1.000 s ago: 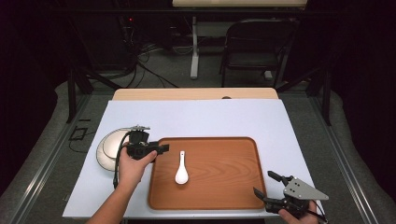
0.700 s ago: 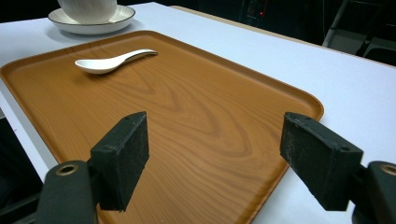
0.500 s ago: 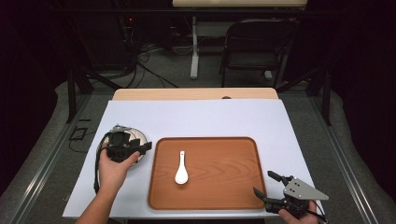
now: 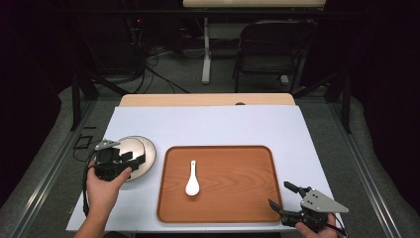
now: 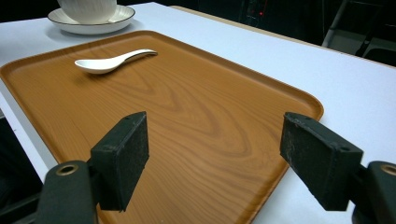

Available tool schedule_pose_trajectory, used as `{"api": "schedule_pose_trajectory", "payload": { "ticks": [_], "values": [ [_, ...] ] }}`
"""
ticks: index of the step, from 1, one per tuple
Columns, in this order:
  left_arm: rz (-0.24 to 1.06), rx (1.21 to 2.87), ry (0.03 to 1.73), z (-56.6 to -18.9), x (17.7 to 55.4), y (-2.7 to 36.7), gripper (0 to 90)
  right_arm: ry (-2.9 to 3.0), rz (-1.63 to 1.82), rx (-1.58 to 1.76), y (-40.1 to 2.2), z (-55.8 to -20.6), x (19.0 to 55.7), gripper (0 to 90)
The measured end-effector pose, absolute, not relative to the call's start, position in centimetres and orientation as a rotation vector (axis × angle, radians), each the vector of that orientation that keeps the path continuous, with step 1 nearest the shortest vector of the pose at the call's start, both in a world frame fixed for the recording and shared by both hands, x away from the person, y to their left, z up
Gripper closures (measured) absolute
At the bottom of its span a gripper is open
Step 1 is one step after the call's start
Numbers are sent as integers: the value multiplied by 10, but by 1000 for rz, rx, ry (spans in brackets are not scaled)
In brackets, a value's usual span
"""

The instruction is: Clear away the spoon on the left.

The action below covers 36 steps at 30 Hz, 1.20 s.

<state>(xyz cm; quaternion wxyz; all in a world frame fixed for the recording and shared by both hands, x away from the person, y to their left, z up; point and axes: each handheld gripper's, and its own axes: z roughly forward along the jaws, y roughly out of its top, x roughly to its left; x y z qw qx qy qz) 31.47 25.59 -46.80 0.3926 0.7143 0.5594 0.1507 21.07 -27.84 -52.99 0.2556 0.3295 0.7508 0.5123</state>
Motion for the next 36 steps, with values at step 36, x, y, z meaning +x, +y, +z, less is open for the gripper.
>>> {"api": "schedule_pose_trajectory", "payload": {
  "ticks": [36],
  "values": [
    [503,1637,1450,-518,262,292,454,2041,1389,903,-277,-530,211,232]
  ]
}}
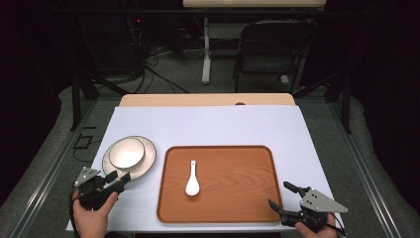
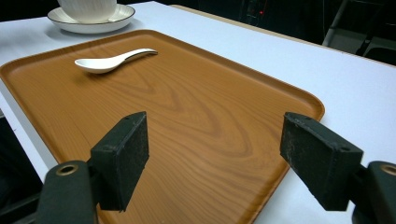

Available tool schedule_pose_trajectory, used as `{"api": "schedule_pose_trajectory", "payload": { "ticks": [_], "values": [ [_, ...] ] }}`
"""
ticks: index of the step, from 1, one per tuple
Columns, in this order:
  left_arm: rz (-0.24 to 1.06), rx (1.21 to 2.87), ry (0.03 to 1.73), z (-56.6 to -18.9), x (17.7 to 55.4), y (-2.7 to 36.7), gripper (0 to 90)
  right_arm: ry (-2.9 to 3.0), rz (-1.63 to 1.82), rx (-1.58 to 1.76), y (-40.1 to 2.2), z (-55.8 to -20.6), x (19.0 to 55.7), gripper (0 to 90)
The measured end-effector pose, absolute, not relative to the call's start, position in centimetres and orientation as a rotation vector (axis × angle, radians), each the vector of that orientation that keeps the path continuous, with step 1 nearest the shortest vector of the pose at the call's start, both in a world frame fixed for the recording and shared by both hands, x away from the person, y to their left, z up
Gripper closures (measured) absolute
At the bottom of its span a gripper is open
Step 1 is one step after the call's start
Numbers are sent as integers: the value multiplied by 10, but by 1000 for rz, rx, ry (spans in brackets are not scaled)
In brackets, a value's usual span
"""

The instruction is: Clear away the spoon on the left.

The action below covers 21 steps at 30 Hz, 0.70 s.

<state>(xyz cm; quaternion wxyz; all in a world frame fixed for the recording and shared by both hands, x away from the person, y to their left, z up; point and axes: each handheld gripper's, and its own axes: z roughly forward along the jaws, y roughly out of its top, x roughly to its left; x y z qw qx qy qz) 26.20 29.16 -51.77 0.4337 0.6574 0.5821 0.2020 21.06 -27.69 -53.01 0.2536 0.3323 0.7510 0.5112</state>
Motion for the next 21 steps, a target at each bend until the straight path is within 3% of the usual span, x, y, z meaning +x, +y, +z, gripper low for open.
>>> {"api": "schedule_pose_trajectory", "payload": {
  "ticks": [15,19,20,21],
  "values": [
    [506,1644,1501,-519,260,288,426,2047,1387,901,-276,-530,212,232],
    [454,1649,1507,-515,262,283,427,2046,1386,903,-277,-530,212,232],
    [355,1676,1454,-510,269,273,478,2047,1386,903,-277,-530,212,232],
    [355,1676,1454,-510,269,273,492,2048,1385,905,-277,-530,212,232]
  ]
}}
